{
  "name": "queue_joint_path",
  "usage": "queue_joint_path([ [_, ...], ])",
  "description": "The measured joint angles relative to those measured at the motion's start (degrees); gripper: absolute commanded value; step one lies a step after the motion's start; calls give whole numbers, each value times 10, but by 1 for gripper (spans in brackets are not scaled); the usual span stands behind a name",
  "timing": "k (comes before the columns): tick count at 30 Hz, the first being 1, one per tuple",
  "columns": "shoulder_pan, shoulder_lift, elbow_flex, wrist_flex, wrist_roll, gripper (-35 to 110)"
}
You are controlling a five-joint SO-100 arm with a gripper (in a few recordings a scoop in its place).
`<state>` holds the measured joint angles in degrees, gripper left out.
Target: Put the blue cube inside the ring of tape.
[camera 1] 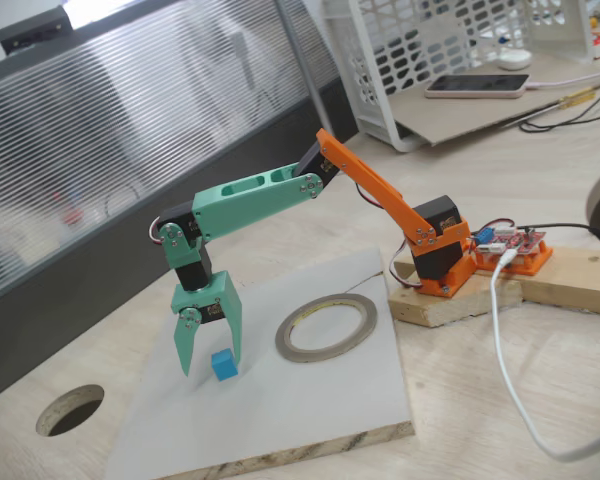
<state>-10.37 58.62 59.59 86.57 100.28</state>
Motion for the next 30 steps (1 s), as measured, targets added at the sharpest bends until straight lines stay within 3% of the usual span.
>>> queue_joint_path([
  [30,-4,-82,-6,1,2,50],
])
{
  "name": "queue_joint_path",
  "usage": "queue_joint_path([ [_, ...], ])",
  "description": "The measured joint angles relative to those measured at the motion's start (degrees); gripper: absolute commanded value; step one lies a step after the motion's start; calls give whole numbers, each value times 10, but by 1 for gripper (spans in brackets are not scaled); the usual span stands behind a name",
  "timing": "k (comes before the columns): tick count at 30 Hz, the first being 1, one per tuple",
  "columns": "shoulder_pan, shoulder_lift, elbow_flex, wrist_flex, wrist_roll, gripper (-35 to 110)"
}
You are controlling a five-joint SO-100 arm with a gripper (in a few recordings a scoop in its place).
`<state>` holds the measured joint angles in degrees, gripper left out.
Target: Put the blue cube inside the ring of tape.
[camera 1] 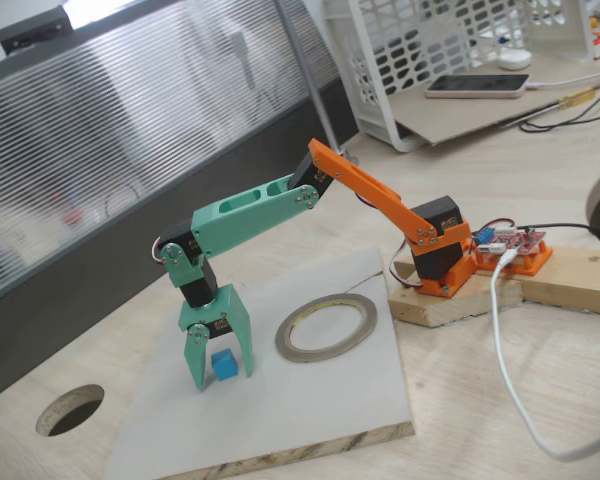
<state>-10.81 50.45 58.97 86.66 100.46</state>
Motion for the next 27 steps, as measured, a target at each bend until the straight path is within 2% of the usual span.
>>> queue_joint_path([
  [27,0,13,4,0,-2,50],
])
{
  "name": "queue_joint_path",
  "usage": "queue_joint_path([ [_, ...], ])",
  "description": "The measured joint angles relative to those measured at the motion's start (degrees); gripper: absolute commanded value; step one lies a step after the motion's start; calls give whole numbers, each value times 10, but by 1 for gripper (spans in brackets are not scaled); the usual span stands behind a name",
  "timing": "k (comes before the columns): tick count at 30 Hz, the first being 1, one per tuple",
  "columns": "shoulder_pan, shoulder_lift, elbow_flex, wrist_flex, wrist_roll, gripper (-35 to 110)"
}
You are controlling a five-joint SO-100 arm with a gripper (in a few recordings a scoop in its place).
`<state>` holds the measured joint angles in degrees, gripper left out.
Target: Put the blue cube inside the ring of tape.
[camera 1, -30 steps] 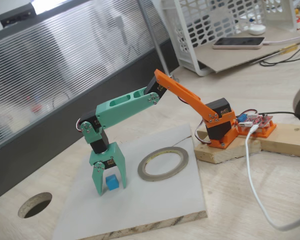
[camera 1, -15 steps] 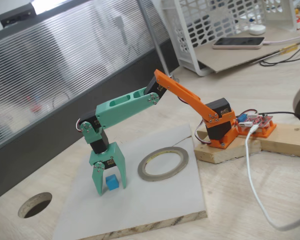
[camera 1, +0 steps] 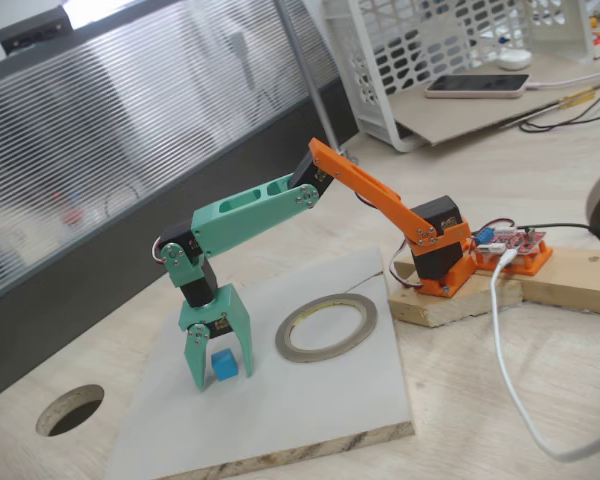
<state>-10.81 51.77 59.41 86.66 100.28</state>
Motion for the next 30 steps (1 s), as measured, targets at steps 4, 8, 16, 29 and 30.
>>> queue_joint_path([
  [4,0,0,0,0,0,50],
  [8,0,0,0,0,0,50],
  [16,0,0,0,0,0,50],
  [29,0,0,0,0,0,43],
  [30,0,0,0,0,0,40],
])
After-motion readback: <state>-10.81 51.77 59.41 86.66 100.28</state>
